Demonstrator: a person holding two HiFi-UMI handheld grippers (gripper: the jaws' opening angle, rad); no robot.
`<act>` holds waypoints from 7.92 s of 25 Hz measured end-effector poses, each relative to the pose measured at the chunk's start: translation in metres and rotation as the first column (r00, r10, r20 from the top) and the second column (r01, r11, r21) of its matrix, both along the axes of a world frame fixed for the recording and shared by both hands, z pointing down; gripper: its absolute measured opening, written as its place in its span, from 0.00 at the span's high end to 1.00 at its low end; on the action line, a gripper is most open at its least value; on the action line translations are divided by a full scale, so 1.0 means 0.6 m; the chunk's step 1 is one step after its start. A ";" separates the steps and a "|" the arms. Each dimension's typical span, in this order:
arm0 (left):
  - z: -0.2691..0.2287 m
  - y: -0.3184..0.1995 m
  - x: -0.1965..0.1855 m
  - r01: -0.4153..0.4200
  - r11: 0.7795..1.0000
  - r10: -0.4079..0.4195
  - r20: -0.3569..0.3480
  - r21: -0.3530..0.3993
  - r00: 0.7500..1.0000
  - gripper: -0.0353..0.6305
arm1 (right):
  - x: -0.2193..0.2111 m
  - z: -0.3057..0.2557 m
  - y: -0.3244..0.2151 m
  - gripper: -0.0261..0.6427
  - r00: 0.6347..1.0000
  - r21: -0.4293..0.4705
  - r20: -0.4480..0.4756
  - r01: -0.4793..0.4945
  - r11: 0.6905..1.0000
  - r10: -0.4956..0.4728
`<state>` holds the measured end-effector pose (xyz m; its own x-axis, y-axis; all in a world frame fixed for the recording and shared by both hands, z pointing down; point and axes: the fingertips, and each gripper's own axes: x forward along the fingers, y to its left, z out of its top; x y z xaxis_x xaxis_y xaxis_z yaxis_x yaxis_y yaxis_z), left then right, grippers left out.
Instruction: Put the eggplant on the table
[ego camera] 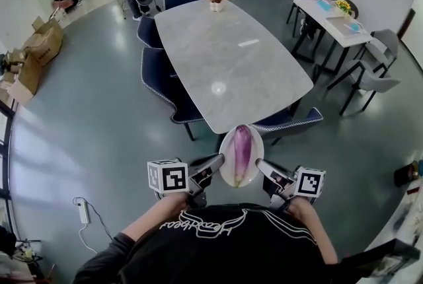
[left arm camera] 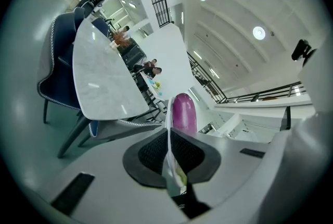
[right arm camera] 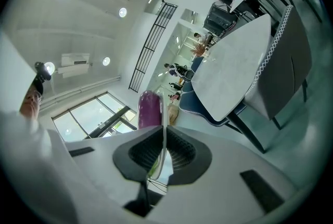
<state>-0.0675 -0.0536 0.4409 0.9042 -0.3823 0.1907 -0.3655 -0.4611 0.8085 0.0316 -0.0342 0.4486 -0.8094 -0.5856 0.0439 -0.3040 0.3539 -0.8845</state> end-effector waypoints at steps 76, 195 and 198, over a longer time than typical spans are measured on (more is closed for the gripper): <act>0.057 -0.507 0.125 0.103 0.990 -0.104 -0.007 -0.096 0.995 0.91 | 0.128 0.059 -0.518 0.93 0.998 -0.110 -0.017 0.066 0.992 -0.068; 0.009 -0.474 0.143 -0.131 0.955 0.103 0.117 0.265 0.988 0.94 | 0.079 -0.013 -0.510 0.95 0.914 0.329 -0.403 0.194 0.924 -0.049; -0.026 -0.410 0.136 -0.171 0.923 0.134 0.130 0.344 0.982 0.94 | 0.068 -0.043 -0.448 0.95 0.918 0.374 -0.396 0.195 0.907 -0.034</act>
